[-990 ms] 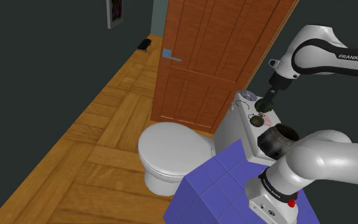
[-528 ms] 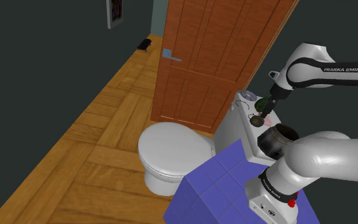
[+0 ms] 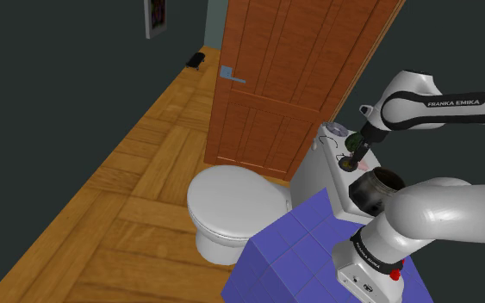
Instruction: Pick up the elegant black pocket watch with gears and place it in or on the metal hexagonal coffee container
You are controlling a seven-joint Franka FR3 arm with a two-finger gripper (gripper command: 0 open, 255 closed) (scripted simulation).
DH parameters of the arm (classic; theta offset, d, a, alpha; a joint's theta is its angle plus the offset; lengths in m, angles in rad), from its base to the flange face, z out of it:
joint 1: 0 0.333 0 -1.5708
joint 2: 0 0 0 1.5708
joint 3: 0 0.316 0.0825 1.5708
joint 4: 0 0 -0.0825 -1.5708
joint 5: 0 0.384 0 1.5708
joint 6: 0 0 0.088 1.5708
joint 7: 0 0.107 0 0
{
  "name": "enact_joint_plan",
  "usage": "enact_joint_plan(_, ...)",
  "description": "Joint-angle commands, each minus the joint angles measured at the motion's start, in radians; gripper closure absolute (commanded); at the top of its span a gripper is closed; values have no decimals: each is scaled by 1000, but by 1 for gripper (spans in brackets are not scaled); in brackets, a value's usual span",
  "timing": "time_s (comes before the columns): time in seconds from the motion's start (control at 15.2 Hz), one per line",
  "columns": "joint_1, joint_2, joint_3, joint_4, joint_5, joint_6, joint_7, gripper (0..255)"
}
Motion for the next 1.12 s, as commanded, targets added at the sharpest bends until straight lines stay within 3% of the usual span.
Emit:
enact_joint_plan(0.0, 0, 2, -1, -1, -1, 3, 0, 0)
enact_joint_plan(0.33, 0, 2, -1, -1, -1, 3, 0, 0)
enact_joint_plan(0.4, 0, 2, -1, -1, -1, 3, 0, 255)
enact_joint_plan(1.06, 1, -10, 5, 6, 4, -16, -1, 255)
